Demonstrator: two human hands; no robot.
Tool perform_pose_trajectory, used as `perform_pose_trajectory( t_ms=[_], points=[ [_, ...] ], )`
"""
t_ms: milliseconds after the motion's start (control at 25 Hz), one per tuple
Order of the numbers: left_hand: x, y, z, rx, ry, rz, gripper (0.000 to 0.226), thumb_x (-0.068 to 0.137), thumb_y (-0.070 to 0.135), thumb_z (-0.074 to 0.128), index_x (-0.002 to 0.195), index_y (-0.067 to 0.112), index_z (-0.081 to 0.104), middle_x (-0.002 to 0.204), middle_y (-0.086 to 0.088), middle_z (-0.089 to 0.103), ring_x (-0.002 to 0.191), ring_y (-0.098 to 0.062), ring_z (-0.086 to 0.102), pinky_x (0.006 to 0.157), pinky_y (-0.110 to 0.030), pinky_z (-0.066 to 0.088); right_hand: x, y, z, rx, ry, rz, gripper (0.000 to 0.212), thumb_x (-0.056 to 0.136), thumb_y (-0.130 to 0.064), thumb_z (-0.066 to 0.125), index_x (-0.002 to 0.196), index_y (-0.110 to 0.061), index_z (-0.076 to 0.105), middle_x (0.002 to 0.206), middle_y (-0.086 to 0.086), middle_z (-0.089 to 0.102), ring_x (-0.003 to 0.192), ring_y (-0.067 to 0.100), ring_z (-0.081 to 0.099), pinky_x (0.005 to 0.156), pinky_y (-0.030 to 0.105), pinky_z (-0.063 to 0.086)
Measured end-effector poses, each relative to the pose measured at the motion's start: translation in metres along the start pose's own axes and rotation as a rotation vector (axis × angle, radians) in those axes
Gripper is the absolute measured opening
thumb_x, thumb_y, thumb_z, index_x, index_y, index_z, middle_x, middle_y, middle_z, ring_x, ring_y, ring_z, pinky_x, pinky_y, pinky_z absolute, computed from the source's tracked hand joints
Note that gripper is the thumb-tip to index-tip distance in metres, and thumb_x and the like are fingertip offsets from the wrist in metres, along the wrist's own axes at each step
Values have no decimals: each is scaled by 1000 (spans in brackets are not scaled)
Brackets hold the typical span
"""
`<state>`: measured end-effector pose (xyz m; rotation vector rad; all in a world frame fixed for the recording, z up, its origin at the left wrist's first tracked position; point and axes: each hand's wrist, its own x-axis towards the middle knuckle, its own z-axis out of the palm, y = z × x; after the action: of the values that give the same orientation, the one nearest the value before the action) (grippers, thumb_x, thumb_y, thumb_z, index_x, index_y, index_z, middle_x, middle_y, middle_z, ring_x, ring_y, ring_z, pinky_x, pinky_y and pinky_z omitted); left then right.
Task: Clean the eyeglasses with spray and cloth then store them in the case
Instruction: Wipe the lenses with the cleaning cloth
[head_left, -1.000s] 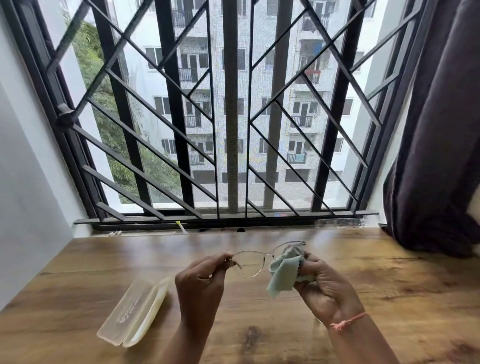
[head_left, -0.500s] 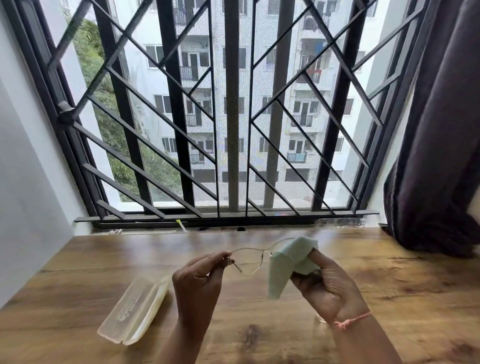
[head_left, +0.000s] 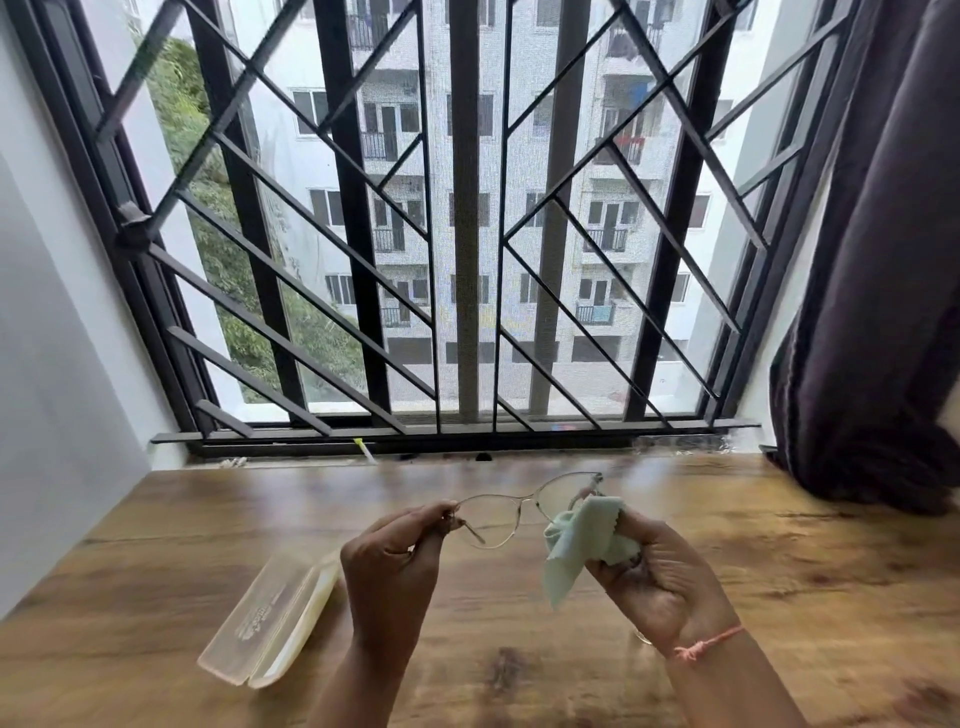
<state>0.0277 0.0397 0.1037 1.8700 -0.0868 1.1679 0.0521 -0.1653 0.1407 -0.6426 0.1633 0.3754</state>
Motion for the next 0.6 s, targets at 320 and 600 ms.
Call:
perform_pose_trajectory(
  t_ms=[320, 600],
  points=[
    [-3, 13, 7, -16, -54, 107, 14, 59, 2, 73, 73, 6, 75, 77, 10, 67, 77, 4, 64, 71, -4, 48, 3, 12, 5, -246, 56, -136, 18, 57, -2, 63, 75, -7, 60, 60, 8, 59, 52, 18, 55, 49, 27, 50],
    [-1, 12, 5, 9, -33, 83, 16, 58, 1, 76, 73, 6, 75, 76, 9, 67, 77, 4, 63, 71, -2, 47, 2, 4, 2, -97, 195, -165, 13, 76, -16, 65, 81, -3, 62, 59, 11, 69, 59, 26, 65, 55, 42, 57]
  ],
)
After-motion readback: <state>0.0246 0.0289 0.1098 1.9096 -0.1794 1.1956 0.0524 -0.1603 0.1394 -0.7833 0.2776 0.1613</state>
